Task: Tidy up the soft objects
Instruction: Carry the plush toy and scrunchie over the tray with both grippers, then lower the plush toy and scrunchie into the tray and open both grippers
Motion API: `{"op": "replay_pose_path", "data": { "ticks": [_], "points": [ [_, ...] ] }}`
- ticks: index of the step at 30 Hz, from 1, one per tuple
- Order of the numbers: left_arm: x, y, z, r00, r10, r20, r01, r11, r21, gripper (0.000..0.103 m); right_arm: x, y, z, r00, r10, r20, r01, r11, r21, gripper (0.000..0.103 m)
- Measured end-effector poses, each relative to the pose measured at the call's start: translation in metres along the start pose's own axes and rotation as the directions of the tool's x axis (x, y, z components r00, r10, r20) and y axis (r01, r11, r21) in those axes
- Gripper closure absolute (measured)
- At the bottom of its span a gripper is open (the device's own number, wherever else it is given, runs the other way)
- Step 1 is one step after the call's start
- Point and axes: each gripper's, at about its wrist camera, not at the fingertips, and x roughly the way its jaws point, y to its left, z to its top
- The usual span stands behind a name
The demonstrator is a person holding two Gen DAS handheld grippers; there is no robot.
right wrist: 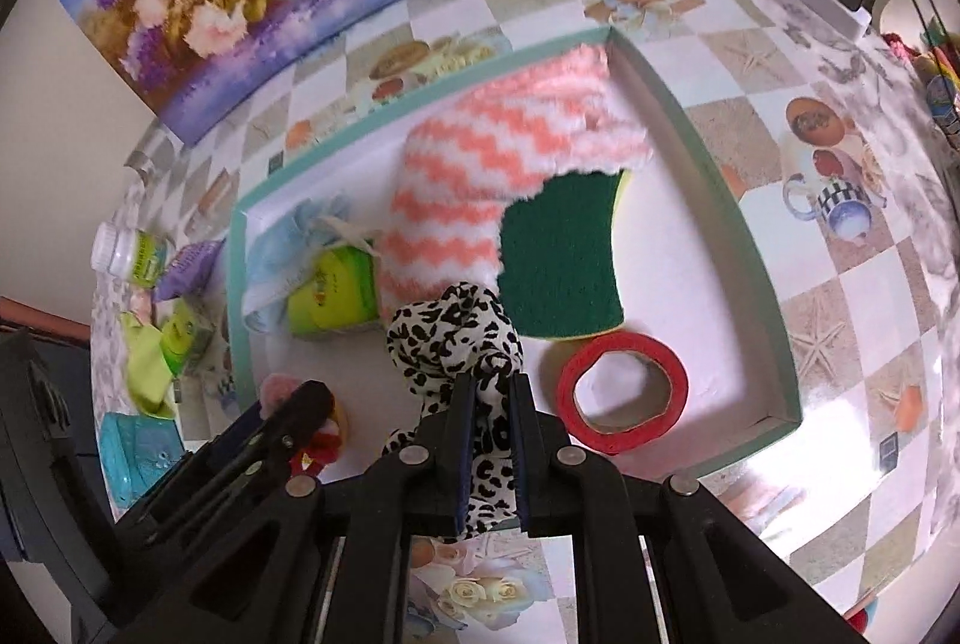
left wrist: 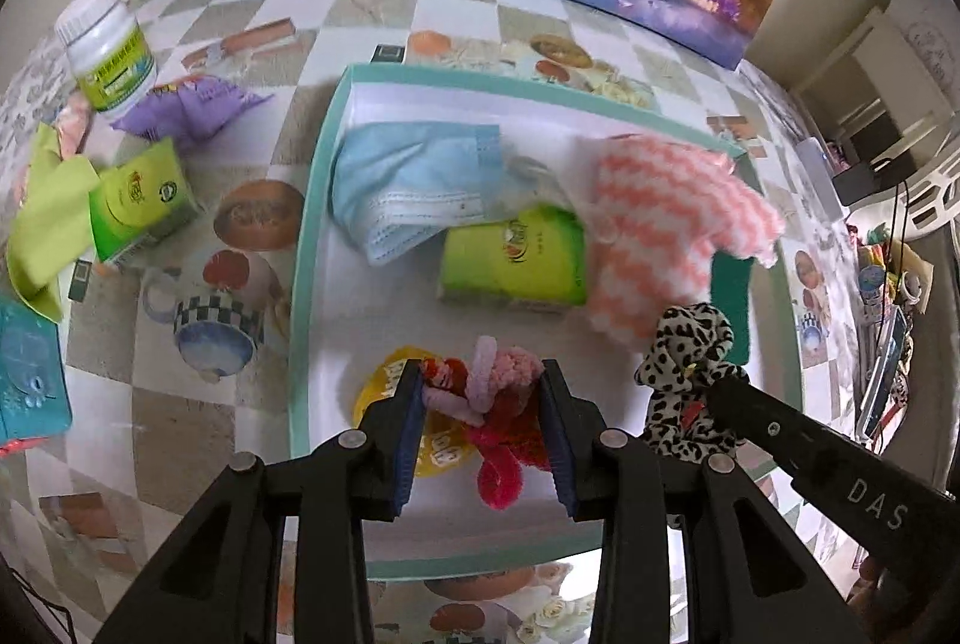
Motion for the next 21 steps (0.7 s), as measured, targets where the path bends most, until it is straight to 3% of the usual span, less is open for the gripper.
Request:
{"op": "replay_pose_path", "data": {
  "ticks": [4,11,16,19,21],
  "points": [
    [-0.003,0.002,0.000,1.000,-0.007,0.018,0.007,1.000,0.010,0.064,0.000,0.003,-0.001,1.000,-0.015,-0.007,0.015,1.000,-0.006,0.090],
    [-0.010,-0.001,0.002,0.999,-0.014,0.045,0.012,0.999,0.039,0.045,-0.009,0.010,-0.001,0.998,-0.054,0.021,0.055,0.998,-0.025,0.088],
    [-0.019,0.001,0.005,0.997,-0.012,0.073,0.009,0.999,0.034,0.041,-0.018,0.014,0.000,0.996,-0.073,0.047,0.075,0.997,-0.035,0.088],
    [-0.022,0.007,0.008,0.997,0.008,0.083,-0.009,1.000,0.011,0.035,-0.023,0.016,0.001,0.995,-0.081,0.063,0.083,0.996,-0.040,0.077],
    [-0.023,0.010,0.009,0.996,0.027,0.087,-0.027,1.000,0.003,0.034,-0.025,0.017,0.001,0.993,-0.089,0.072,0.093,0.995,-0.043,0.063]
  ]
}}
